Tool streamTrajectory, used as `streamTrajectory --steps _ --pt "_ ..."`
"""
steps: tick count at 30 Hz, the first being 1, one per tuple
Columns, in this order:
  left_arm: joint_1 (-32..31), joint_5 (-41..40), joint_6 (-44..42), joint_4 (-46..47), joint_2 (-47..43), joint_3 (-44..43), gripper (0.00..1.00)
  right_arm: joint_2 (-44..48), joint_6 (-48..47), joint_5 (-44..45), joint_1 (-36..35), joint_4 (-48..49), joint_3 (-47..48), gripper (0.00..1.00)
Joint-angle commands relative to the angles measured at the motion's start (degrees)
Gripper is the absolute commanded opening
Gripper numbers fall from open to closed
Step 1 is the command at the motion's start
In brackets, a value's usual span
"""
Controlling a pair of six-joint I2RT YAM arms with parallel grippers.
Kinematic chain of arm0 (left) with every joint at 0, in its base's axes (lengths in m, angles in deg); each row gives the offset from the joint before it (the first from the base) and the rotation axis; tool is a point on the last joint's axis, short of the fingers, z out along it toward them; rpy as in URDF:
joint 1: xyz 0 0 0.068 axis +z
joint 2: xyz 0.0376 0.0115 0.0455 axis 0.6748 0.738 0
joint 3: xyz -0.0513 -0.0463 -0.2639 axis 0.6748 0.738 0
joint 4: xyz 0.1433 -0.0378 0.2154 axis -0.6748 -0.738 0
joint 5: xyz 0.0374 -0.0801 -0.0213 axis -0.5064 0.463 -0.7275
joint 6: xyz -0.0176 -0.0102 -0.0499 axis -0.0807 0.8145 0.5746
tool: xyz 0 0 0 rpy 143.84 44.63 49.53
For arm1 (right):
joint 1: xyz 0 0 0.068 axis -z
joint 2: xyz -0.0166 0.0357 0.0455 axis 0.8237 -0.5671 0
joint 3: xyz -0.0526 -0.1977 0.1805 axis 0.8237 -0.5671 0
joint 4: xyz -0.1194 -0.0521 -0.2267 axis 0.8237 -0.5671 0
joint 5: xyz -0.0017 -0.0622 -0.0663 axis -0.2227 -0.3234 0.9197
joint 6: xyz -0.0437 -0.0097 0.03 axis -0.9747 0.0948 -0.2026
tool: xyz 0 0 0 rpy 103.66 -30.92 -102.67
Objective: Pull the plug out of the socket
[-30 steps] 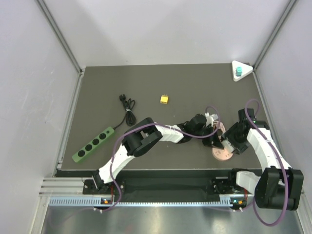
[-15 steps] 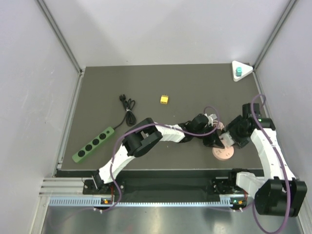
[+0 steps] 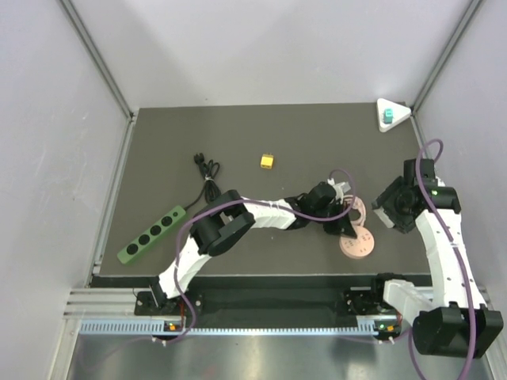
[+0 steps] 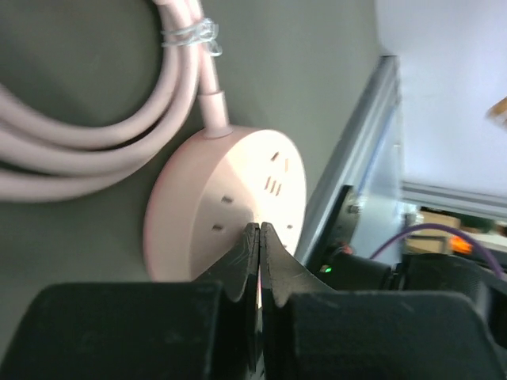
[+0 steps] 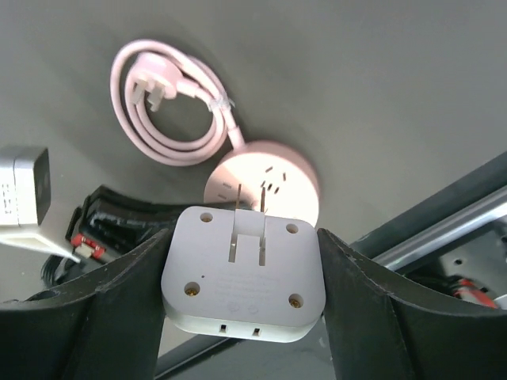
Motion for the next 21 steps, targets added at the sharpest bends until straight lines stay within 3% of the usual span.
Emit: streamTrajectory --steps 1,4,5,8,12,16,21 --pt "0.8 -4.7 -9.4 -9.4 -7.2 1.1 0.02 1.6 -6.8 2.9 0.3 1.9 4.5 0.00" --pt "0.9 -5.6 -12.0 -12.1 -10.9 1.0 0.09 3.1 -10.7 -2.3 0.3 5.6 4.2 0.00" --pt "0.9 -5.6 -12.7 -12.1 -13.3 1.3 0.18 3.4 -11.2 -3.4 0.3 8.3 3.6 0.00" --pt "1.3 -4.9 -13.6 -12.1 -17.7 2.4 0.28 3.7 -13.6 -10.0 0.3 14.0 2.4 0.00" --pt "2.5 -5.6 -14.6 -12.1 -24.6 8.7 0.29 1.7 -13.0 -14.0 -2.7 23.9 -0.2 0.00" --pt "6.6 -4.7 -14.1 -6.9 -36.4 20.4 0.30 -4.4 -11.3 -9.9 -12.2 34.1 0.0 0.00" --pt "14.6 -5.8 -15.3 -8.4 -49.1 33.9 0.31 -17.4 -12.9 5.6 -29.6 46.1 3.4 0.00"
